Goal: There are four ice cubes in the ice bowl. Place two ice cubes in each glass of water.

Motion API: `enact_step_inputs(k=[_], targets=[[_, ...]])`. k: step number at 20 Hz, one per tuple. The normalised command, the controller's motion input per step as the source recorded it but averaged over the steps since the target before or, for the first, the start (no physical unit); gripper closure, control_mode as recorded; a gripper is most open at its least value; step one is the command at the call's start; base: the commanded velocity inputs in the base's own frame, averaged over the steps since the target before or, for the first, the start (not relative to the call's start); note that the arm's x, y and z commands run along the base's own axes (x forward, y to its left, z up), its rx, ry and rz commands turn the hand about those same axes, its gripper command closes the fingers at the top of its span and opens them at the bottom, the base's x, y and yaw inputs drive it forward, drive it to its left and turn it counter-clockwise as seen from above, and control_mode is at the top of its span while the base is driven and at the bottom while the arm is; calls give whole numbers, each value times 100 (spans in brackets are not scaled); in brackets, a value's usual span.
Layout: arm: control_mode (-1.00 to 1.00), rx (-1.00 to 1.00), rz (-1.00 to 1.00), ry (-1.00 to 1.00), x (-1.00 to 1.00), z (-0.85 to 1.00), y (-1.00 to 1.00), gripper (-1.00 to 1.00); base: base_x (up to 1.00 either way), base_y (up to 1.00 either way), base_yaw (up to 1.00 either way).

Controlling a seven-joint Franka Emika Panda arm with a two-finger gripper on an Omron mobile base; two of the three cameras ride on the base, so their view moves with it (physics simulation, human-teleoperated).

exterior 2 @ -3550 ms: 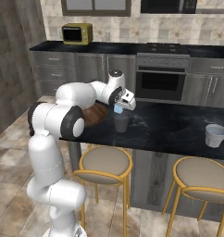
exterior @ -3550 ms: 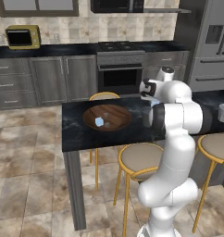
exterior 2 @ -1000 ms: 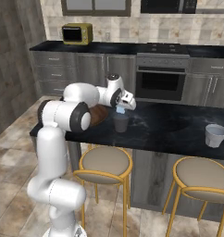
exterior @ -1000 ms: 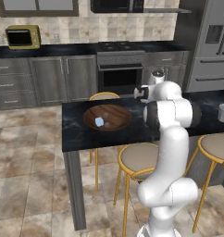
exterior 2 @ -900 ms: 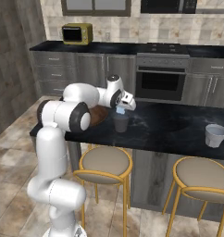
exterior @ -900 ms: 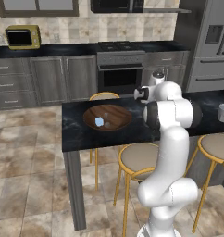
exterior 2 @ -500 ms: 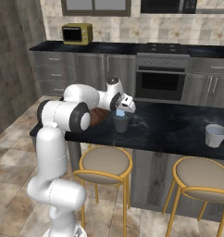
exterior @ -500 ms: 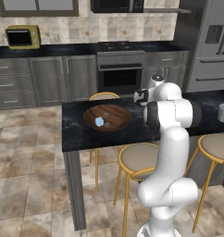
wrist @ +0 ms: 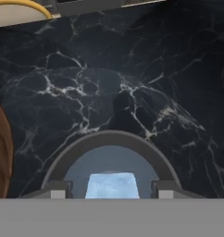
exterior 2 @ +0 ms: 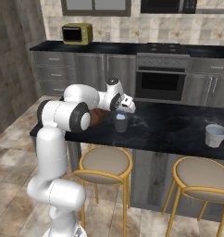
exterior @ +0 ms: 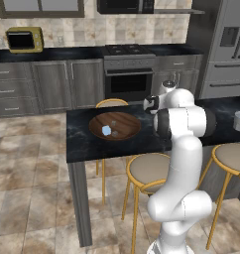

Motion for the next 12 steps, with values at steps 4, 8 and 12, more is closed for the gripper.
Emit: enact_step_inputs(k=[4, 8, 12], targets=[[-100, 0, 0, 0, 1, 0, 0, -100, 0, 0, 0], [-100, 0, 1, -6, -6, 24, 9, -100, 0, 0, 0], [-100, -1, 15, -14, -72, 19, 98, -100, 0, 0, 0]])
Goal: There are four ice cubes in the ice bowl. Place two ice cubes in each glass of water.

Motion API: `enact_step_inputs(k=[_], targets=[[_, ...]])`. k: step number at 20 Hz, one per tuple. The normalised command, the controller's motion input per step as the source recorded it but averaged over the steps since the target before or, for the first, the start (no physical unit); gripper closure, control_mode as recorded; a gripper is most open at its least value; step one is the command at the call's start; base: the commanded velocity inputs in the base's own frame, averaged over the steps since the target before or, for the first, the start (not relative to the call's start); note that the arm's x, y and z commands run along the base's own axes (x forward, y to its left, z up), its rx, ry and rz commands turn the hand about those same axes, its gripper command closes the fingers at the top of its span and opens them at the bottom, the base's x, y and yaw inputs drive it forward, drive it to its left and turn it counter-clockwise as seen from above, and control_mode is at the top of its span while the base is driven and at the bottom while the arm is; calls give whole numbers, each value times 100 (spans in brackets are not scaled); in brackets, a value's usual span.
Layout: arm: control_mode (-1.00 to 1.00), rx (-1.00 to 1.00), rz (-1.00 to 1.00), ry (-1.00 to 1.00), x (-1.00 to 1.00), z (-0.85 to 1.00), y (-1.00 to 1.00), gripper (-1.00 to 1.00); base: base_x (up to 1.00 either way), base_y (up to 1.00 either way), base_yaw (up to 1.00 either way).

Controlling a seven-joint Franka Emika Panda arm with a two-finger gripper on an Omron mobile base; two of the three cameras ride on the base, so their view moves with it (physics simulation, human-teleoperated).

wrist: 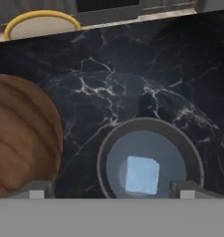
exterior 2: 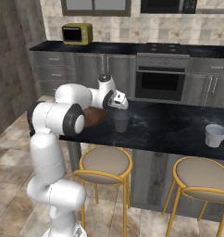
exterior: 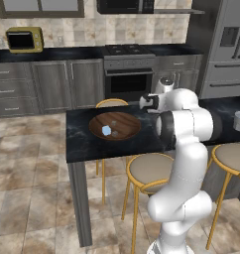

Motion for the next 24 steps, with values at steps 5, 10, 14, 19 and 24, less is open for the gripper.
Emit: enact_step_inputs(k=[5, 10, 14, 19, 24], targets=[[-100, 0, 18, -6, -29, 9, 100, -100, 0, 0, 0], [-100, 5, 11, -2, 24, 17, 100, -100, 0, 0, 0], [-100, 5, 13, 0, 41, 4, 100, -100, 0, 0, 0], [-100, 1, 41, 0, -9, -16, 99, -100, 0, 0, 0], [-100, -5, 22, 0, -1, -18, 58, -100, 0, 0, 0]])
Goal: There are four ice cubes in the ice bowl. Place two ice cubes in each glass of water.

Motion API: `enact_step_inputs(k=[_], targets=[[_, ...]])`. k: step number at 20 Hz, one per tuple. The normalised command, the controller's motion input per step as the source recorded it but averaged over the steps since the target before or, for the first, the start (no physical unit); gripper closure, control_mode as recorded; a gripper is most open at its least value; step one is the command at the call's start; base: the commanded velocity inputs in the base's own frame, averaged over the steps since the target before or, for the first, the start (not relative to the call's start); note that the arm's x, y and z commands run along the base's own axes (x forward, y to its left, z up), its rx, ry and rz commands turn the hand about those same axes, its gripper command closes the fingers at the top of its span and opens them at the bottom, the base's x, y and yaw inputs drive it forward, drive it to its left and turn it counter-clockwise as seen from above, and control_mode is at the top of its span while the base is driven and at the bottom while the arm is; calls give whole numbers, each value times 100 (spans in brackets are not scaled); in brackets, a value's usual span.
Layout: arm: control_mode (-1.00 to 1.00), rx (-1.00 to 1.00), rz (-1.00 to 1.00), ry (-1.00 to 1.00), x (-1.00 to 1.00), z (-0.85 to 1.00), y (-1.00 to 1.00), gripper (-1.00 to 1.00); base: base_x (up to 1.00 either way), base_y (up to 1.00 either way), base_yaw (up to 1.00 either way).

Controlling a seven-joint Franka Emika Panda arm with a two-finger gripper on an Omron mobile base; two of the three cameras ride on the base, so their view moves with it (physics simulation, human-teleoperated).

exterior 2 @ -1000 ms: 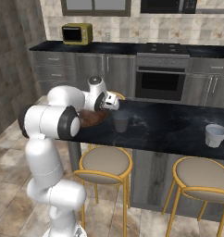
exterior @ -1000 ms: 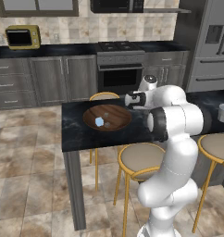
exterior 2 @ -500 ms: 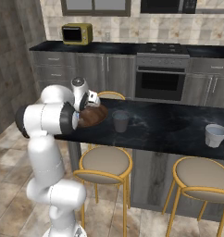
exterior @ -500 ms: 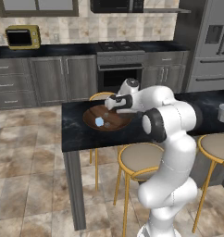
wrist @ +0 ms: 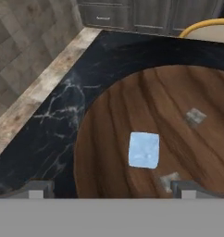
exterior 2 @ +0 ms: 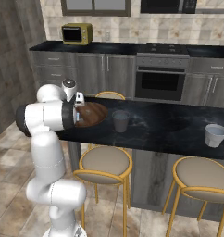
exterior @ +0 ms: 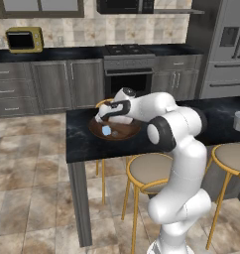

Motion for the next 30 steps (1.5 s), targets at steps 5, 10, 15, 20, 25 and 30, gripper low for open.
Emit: enact_step_inputs(k=[5, 10, 15, 20, 25, 30], targets=[[-100, -8, 0, 14, -5, -6, 8, -100, 0, 0, 0], [-100, 0, -3, 24, 0, 0, 0, -100, 0, 0, 0], [-100, -12, 5, 8, 0, -16, -30, -100, 0, 0, 0], [-100, -19, 4, 0, 1, -14, -38, -100, 0, 0, 0], [-100, 0, 0, 11, 6, -16, 0, -100, 0, 0, 0], [-100, 0, 0, 9, 35, -38, -9, -100, 0, 0, 0]])
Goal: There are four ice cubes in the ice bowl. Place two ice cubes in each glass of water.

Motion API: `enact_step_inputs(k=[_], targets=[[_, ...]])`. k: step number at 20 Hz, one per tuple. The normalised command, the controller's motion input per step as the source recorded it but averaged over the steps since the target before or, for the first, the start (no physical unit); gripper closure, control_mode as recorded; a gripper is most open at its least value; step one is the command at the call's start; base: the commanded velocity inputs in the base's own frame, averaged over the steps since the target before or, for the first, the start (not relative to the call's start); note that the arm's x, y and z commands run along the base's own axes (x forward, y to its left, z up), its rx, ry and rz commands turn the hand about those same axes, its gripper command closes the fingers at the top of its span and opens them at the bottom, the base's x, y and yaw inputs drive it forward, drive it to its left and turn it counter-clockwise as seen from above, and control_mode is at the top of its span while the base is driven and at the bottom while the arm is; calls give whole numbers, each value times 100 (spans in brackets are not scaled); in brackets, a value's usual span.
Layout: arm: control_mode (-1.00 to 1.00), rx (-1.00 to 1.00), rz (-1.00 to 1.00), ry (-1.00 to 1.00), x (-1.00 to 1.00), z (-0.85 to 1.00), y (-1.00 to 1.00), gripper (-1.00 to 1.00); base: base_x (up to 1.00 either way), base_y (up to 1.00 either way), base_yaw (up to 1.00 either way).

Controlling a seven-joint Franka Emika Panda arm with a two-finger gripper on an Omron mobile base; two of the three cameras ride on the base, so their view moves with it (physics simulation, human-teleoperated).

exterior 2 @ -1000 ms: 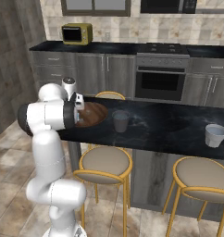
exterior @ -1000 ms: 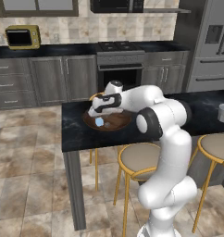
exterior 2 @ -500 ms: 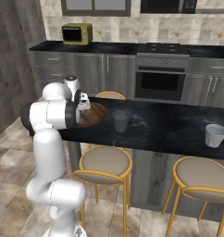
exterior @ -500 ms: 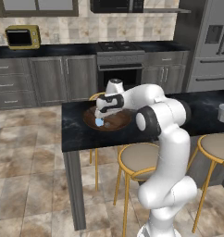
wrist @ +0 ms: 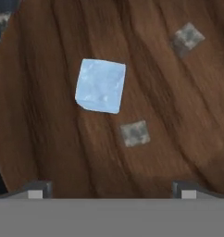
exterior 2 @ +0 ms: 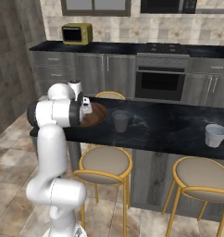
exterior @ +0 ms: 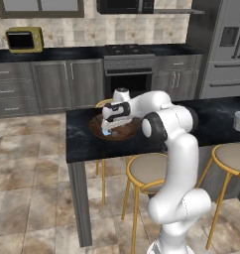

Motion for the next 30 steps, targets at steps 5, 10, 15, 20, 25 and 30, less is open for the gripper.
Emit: enact_step_inputs(k=[5, 10, 15, 20, 25, 30], targets=[[-100, 0, 0, 4, 54, -17, -10, -100, 0, 0, 0], [-100, -1, 0, 6, 28, -34, 0, -100, 0, 0, 0], [-100, -1, 0, 11, 1, -64, 4, -100, 0, 0, 0], [-100, 0, 0, 5, 1, -51, 17, -100, 0, 0, 0], [-100, -5, 0, 0, 38, -41, 24, -100, 0, 0, 0], [-100, -7, 0, 1, -2, -96, 26, 100, 0, 0, 0]])
